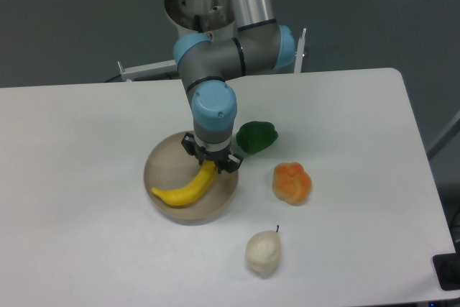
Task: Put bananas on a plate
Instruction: 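Raise the open gripper and move it away from the plate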
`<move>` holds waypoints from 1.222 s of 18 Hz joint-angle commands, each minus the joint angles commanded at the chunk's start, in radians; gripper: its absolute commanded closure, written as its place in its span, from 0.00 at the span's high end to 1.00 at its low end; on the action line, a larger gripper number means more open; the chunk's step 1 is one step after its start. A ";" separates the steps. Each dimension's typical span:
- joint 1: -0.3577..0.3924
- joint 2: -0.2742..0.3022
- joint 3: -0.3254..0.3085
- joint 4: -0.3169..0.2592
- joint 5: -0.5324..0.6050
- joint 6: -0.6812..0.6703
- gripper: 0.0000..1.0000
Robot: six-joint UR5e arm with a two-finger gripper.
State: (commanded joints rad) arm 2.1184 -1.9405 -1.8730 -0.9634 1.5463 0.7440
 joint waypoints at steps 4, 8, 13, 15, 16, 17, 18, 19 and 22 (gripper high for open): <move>0.009 0.020 0.028 -0.005 -0.003 0.005 0.96; 0.049 0.029 0.051 -0.005 -0.003 0.003 1.00; 0.103 0.032 0.124 -0.003 0.002 0.006 1.00; 0.138 0.031 0.168 -0.002 0.000 0.012 1.00; 0.146 0.020 0.196 -0.002 0.002 0.023 1.00; 0.152 0.008 0.225 -0.002 0.012 0.032 1.00; 0.158 -0.006 0.250 -0.002 0.026 0.038 1.00; 0.169 -0.017 0.273 -0.003 0.044 0.052 1.00; 0.202 -0.049 0.319 -0.003 0.063 0.113 1.00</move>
State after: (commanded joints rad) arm 2.3207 -1.9895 -1.5540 -0.9664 1.6091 0.8572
